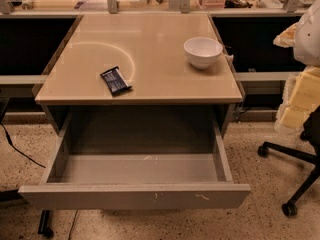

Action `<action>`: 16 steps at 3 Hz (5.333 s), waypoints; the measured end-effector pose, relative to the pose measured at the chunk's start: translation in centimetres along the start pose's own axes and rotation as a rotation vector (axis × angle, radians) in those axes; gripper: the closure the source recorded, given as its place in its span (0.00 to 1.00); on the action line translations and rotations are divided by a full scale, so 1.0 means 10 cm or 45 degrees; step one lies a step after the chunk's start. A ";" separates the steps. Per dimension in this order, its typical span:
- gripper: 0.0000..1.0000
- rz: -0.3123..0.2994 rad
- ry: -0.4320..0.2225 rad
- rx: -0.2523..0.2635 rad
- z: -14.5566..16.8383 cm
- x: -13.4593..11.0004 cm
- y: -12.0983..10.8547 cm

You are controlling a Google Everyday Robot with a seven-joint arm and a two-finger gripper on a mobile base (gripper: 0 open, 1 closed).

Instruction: Place rxbar blueberry into top drawer

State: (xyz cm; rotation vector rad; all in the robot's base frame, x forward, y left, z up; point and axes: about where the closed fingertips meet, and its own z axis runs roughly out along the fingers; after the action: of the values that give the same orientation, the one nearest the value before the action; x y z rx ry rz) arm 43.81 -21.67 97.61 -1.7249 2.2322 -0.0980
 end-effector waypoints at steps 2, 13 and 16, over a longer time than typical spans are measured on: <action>0.00 -0.013 -0.082 0.011 0.05 -0.13 -0.04; 0.00 -0.431 -0.864 -0.547 2.45 -3.55 -1.19; 0.00 -0.304 -0.884 -0.440 2.61 -3.28 -0.79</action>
Offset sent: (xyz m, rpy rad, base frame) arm 0.0209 0.0296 -0.0082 0.1433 -0.0484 0.0630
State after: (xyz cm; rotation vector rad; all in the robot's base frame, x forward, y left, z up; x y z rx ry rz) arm 66.00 11.08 81.57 -1.8102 1.5882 0.7552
